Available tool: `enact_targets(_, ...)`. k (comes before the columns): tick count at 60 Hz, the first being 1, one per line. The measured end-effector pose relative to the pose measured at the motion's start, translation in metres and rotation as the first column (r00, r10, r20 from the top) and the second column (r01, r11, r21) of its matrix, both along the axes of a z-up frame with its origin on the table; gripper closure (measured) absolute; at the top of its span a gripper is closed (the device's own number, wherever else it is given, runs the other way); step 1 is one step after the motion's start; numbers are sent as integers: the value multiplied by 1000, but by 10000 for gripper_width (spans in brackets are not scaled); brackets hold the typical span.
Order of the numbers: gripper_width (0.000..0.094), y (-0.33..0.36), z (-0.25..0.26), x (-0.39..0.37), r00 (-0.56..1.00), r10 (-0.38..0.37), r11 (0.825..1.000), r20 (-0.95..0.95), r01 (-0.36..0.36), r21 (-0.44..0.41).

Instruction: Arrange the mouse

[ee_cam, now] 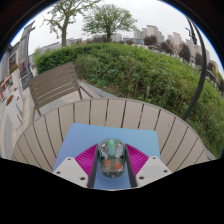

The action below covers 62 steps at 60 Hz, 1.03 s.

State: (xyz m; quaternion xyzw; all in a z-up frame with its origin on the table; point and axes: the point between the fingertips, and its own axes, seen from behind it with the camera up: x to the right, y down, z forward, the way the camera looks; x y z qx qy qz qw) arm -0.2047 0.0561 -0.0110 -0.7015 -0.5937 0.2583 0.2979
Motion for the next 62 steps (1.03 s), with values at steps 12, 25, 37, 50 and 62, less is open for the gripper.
enact_targets(12, 83, -12, 47, 41, 999, 25, 998, 23, -24, -54)
enact_targets(25, 80, -29, 151, 185, 998, 51, 993, 20, -49, -106)
enact_targets(37, 82, -39, 185, 317, 994, 75, 993, 85, -67, -98)
enact_targets(50, 82, -61, 216, 382, 994, 103, 989, 44, -97, -113)
enact_targets(62, 80, -70, 222, 392, 987, 156, 984, 31, -152, -90)
